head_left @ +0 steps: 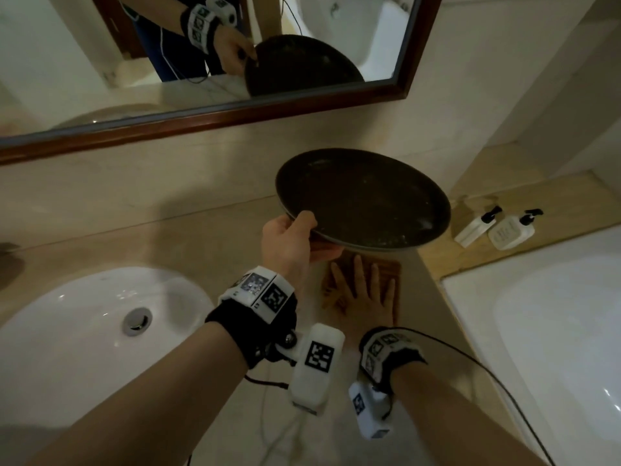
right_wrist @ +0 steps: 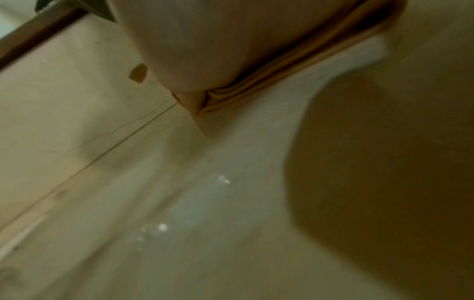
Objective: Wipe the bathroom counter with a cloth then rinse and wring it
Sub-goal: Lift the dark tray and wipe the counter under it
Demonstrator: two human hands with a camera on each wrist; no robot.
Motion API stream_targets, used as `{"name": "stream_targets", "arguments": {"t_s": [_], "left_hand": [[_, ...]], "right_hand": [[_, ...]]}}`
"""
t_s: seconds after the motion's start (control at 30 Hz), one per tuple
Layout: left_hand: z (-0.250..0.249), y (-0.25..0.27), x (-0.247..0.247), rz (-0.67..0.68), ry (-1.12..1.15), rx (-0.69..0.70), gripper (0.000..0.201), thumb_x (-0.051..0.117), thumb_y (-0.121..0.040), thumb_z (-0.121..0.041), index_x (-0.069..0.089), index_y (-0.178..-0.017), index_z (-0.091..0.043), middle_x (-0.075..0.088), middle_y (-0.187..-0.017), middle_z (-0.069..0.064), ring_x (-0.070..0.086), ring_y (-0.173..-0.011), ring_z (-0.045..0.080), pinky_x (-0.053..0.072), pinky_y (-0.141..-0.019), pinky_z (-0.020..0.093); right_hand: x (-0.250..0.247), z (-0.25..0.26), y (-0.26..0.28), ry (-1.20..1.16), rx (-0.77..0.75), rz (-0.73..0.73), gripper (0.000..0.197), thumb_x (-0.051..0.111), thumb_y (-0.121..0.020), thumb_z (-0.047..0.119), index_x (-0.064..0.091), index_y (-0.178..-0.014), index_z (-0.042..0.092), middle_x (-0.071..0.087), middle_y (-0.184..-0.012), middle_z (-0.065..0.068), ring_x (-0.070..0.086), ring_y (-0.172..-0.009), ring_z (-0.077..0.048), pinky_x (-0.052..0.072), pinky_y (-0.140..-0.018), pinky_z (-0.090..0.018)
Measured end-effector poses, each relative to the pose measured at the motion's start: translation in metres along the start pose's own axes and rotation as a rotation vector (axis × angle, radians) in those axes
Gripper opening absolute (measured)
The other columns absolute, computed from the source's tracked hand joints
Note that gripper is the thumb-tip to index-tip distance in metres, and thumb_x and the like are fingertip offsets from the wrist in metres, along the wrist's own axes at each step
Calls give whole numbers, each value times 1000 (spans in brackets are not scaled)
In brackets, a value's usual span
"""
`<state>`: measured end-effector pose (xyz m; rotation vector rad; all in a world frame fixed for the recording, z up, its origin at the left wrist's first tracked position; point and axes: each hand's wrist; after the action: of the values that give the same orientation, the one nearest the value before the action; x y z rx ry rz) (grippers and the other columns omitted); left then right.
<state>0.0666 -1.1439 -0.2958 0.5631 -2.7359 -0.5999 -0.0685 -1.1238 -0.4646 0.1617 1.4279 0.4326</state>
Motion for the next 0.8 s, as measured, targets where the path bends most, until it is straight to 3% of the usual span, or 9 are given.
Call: {"name": "stream_targets", "arguments": {"t_s": [0.13,0.27,0.3,0.37,0.4,0.47,0.6,0.73,0.8], "left_hand": [[-2,-6,-1,-10,12,6,11,53,-90,-6,61,-87,2,69,-73,17,68,-58,30,59,-56,37],[-6,-7,-1,24,32,-11,11,51,-92,-5,60,-92,0,68,-68,12,67,-53,23,55,-50,27],[-7,-8,-3,20,32,-16,11,51,-92,-6,60,-91,1,69,-66,11,67,-53,24,55,-50,27],[-7,-10,-6,17,36,-34,12,51,-91,-6,60,-90,1,68,-63,10,66,-52,23,55,-50,28],[-7,-11,-8,20,43,-49,11,51,-91,-6,60,-91,2,68,-64,11,66,-50,22,55,-49,28],[-7,-10,-12,27,56,-71,13,52,-91,-7,59,-96,3,67,-69,13,66,-49,20,54,-48,26],[0,-10,-22,36,16,-74,21,52,-92,-9,62,-102,6,70,-70,14,68,-55,22,54,-50,26],[4,-10,-19,31,54,-99,16,50,-93,-6,60,-97,6,69,-73,16,68,-56,25,57,-52,29],[4,-12,-15,18,67,-98,15,49,-94,-6,60,-96,4,70,-71,12,68,-56,25,57,-52,29]], "right_hand": [[19,61,23,-38,-51,-30,81,32,-73,63,28,-147,32,37,-150,-16,39,-133,-43,20,-104,-63],[21,81,31,-183,-105,-63,76,83,-35,60,74,-99,19,71,-98,-16,69,-81,-18,57,-68,-30],[18,75,34,-161,-116,-26,87,80,-41,62,69,-115,15,70,-106,-15,68,-90,-18,55,-62,-29],[16,44,34,-43,-255,-58,94,49,-74,66,6,-152,35,36,-152,-6,39,-135,-27,24,-107,-47],[10,26,34,-19,-245,-16,84,36,-84,65,-21,-143,48,1,-161,2,11,-147,-30,-6,-111,-54],[0,-8,28,-7,-63,34,68,15,-87,68,-38,-127,57,-37,-147,13,-20,-146,-26,-14,-114,-53],[-11,-6,10,-79,139,111,61,10,-92,64,-31,-135,52,-34,-153,5,-25,-144,-29,-15,-114,-57],[-1,44,4,-51,5,131,62,9,-93,61,-35,-133,44,-29,-156,-4,-25,-142,-38,-20,-108,-63],[-4,67,2,-10,-69,175,79,19,-87,64,-26,-145,33,5,-161,-13,4,-144,-47,-16,-107,-62]]}}
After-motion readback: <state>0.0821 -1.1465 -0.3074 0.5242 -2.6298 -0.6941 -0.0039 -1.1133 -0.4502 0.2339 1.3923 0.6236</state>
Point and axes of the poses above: each hand's wrist, its own y-axis away from the middle knuckle, its own x-axis out of the palm, z = x × y
